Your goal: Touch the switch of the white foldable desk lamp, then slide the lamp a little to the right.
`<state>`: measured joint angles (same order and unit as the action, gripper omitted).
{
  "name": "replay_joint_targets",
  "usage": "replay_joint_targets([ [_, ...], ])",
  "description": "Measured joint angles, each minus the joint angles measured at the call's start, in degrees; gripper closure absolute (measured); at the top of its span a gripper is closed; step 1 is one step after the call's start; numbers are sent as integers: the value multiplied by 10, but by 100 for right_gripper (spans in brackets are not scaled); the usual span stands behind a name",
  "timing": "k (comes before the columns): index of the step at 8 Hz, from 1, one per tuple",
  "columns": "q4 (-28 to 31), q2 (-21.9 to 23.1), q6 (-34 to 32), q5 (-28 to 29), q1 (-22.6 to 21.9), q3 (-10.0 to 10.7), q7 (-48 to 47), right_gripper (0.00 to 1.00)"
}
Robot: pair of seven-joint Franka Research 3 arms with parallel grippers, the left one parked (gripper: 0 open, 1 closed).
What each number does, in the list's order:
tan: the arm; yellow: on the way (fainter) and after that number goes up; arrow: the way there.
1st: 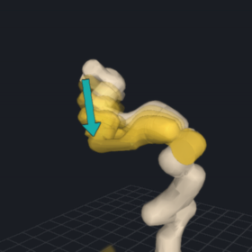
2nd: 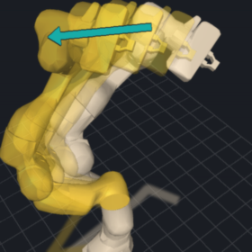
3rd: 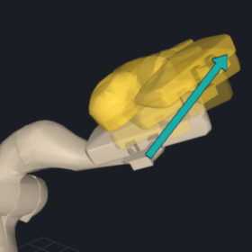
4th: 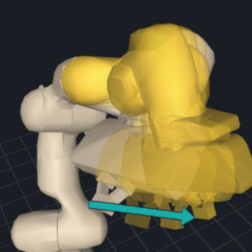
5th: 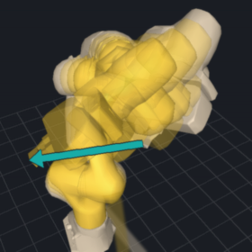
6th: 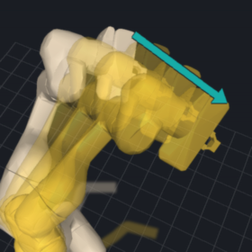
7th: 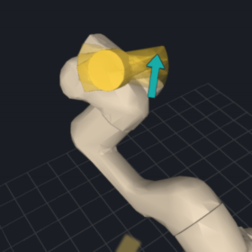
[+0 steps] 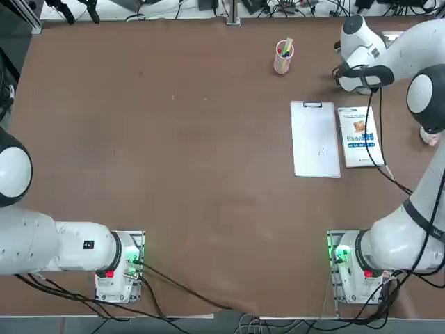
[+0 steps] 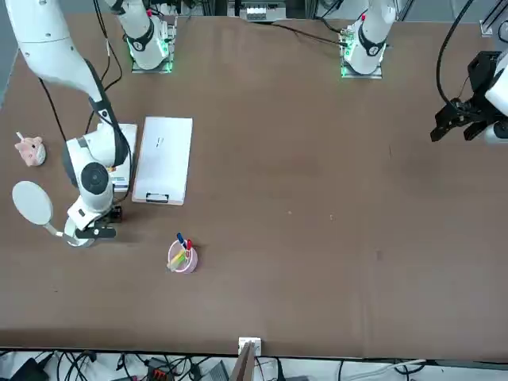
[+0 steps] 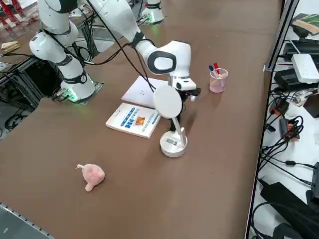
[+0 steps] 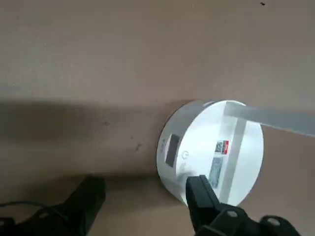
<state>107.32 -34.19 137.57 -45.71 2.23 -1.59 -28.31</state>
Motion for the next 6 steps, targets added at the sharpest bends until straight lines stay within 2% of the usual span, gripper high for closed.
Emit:
replay_joint_targets([
  [6,0,-9,28,-14,14,0,0,0],
])
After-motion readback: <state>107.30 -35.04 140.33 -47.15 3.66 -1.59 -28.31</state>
